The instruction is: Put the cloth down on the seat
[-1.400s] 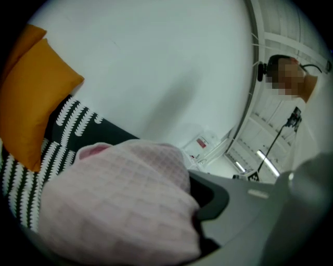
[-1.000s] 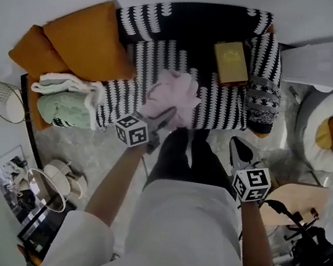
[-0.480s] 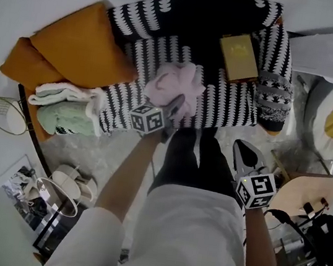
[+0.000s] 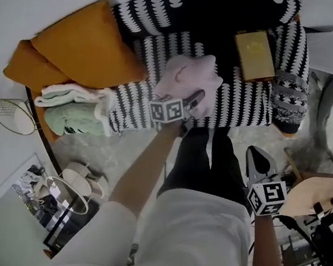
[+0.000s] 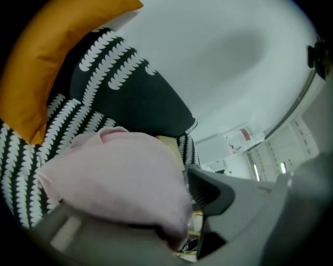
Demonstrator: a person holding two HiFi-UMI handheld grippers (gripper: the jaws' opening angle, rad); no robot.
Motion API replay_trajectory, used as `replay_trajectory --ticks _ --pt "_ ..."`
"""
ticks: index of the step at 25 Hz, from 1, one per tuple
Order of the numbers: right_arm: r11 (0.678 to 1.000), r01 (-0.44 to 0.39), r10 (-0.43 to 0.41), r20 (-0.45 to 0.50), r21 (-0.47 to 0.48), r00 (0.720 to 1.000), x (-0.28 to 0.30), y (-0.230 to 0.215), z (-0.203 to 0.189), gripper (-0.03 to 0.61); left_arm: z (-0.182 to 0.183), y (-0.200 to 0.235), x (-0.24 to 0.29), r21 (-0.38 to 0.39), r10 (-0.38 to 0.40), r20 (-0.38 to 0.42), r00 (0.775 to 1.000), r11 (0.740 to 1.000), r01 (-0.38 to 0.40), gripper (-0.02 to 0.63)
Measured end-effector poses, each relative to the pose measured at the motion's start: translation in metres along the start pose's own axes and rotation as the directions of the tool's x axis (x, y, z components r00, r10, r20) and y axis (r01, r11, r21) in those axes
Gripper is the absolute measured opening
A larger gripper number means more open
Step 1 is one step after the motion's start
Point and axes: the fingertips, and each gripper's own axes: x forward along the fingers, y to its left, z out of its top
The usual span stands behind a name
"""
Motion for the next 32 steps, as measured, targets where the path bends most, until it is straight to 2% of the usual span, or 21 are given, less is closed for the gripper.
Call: replay_trajectory --ticks 5,14,21,27,32 --pt "1.0 0.002 -0.002 0.003 0.005 1.0 0.006 0.0 0.002 0.003 -0.001 0.004 -0.001 -0.005 -0.01 -0.017 1.0 1.0 0.01 0.263" --pt "1.0 0.011 -0.01 0.045 -0.018 0.999 -0.001 0.011 0.026 0.003 0.002 -0.022 -0.025 0.012 -0.045 -0.013 0.999 0.999 0.046 0.254" --pt "0.999 0.037 -0.032 0.103 -0.04 0.994 -0.031 0.023 0.04 0.003 0.007 -0.061 -0.063 0.06 -0.075 0.007 0.997 0.995 0.075 0.179" --pt "0.997 0.072 -0.065 0.171 -0.032 0.983 -0.071 0.023 0.054 0.003 0.023 -0.114 -0.109 0.137 -0.076 0.098 0.992 0.989 0.062 0.102" --pt "0.996 0.08 -0.069 0.236 -0.039 0.969 -0.109 0.023 0.055 0.003 0.011 -0.15 -0.143 0.162 -0.063 0.141 0.988 0.986 0.04 0.024"
